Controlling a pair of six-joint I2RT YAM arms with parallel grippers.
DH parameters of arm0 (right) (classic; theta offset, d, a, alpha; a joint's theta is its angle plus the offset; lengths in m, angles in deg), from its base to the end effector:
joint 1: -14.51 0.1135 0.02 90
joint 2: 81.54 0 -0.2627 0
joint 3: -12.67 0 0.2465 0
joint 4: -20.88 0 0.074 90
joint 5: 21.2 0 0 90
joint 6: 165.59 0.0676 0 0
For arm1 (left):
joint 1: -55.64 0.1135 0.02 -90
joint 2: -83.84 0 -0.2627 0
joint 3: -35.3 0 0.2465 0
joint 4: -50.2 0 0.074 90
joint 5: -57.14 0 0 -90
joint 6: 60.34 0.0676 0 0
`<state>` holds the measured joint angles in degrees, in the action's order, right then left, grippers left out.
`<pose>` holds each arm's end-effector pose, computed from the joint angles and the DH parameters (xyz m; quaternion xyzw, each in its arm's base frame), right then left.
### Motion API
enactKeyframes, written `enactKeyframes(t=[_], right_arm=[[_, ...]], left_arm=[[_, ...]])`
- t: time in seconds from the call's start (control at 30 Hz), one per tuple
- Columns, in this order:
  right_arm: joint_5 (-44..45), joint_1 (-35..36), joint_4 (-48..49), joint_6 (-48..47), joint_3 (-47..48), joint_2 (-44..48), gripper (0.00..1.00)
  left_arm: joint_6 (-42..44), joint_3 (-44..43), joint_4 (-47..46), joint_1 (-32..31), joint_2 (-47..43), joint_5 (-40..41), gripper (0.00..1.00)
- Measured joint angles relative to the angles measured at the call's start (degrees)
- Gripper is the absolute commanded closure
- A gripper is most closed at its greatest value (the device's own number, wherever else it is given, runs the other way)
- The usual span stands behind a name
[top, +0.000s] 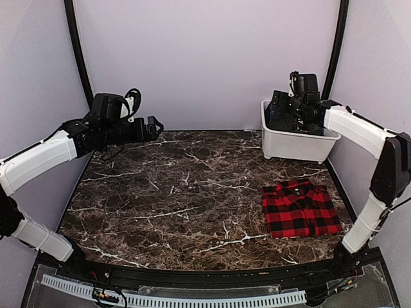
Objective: Fold and stack the long sleeve shirts
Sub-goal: Pick up the crumpled shirt and the square-folded shirt.
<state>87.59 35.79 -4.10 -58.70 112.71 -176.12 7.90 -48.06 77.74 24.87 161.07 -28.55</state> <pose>0.3959 0.1308 0.3527 0.0633 0.8088 0.0601 0.5816 0.2936 -0.1689 0.3444 0.0437 0.8247 -0.2213 0.5187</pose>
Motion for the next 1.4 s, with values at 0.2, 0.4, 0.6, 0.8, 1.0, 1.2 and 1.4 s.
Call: enactKeyframes(t=[0.2, 0.4, 0.6, 0.8, 1.0, 1.2, 1.4], right_arm=[[-1.8, -6.9, -7.3, 2.2, 13.8, -12.1, 0.13], [-0.9, -10.7, -13.7, 1.2, 25.9, -23.9, 0.11], [-1.4, -12.9, -14.8, 1.0, 31.6, -32.7, 0.15], [-4.2, -14.5, -12.5, 2.5, 35.1, -39.9, 0.32], [-6.9, -15.1, -9.6, 3.3, 36.4, -42.3, 0.73], [-10.4, -15.1, -8.0, 2.8, 40.2, -44.0, 1.0], [-11.2, -15.1, -7.8, 1.4, 42.6, -44.0, 1.0]], left_arm=[[0.2, 0.0, 0.2, 0.0, -0.5, -2.2, 0.01], [0.3, 0.0, 0.2, 0.0, -1.6, -3.5, 0.01], [0.2, 0.0, 0.2, 0.0, -1.7, -5.3, 0.01], [0.1, 0.0, 0.2, 0.0, -1.7, -6.5, 0.01], [-0.1, -0.1, 0.7, 0.0, -1.7, -7.0, 0.01], [-0.3, -0.9, 1.7, 0.0, -1.7, -7.0, 0.01], [-0.5, -1.3, 1.7, 0.0, -1.7, -7.0, 0.01]])
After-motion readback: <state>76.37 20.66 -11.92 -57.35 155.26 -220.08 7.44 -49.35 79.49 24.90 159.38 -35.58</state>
